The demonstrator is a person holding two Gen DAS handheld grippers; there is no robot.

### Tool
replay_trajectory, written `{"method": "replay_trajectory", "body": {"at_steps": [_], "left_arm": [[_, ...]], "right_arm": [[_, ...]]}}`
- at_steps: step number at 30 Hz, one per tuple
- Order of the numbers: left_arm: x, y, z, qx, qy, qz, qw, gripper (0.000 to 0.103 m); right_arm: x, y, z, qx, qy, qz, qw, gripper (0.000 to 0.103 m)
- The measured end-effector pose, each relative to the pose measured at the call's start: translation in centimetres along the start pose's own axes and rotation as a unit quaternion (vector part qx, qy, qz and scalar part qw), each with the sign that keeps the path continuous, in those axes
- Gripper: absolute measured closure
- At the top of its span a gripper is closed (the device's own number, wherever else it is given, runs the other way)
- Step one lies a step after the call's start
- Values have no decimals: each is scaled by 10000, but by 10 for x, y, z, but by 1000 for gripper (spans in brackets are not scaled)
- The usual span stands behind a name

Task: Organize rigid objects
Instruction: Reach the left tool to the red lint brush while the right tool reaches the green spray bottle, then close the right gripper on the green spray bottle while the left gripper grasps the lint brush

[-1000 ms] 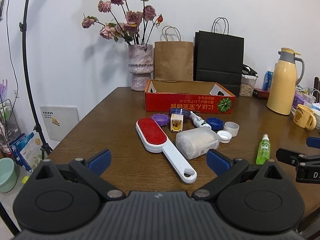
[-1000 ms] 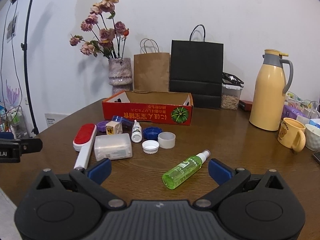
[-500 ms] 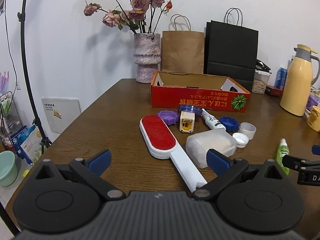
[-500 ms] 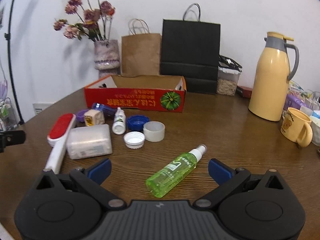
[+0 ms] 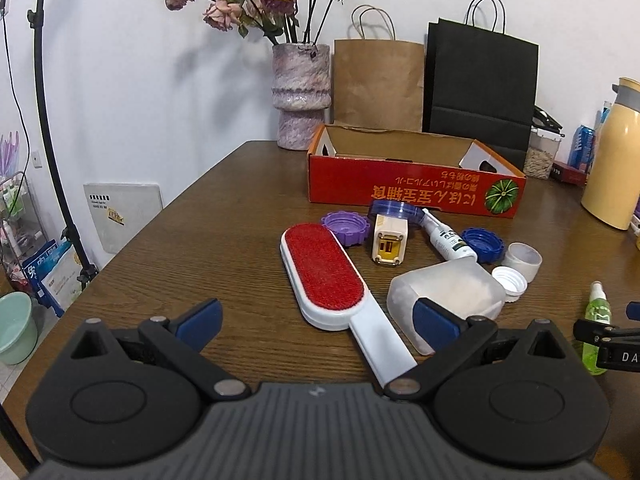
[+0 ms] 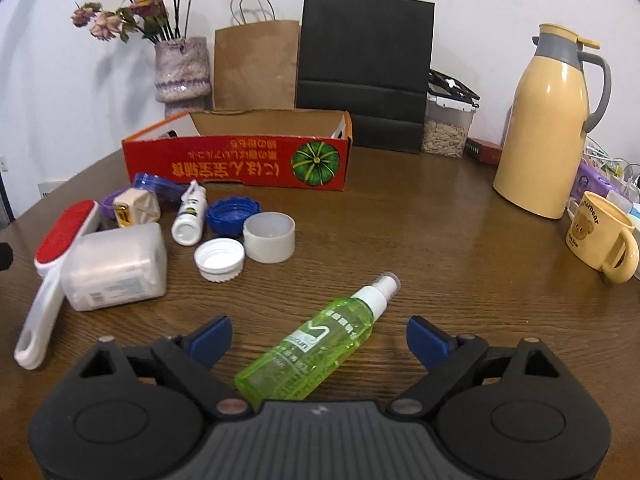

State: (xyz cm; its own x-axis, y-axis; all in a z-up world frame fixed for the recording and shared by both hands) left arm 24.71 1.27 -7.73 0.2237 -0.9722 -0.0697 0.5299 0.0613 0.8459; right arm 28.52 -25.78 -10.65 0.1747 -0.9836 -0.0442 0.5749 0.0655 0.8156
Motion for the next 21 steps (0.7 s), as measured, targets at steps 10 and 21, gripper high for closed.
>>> {"method": "replay_trajectory", "body": {"at_steps": [10, 21], "left_arm": [[2, 3, -19, -124, 111, 16, 9999, 0], [7, 9, -38, -241, 217, -4, 9995, 0]], "right_arm": [[12, -6, -15, -270, 78, -35, 9996, 45], [22, 1, -22, -126, 387, 79, 9991, 73]]}}
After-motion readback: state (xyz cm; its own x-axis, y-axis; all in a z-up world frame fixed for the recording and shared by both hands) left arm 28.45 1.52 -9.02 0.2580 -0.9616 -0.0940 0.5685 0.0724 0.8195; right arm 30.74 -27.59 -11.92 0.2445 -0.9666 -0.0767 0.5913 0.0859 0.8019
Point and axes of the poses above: each gripper's, at about its wrist camera, not at the fingertips, and z roughly against the way its jaws point, x to its right, y to its top, the point moved 3 cm from there along -z, roughly the way its jaws point, and after that the axes turned 8 degrees about y, right-handed, at the moved point
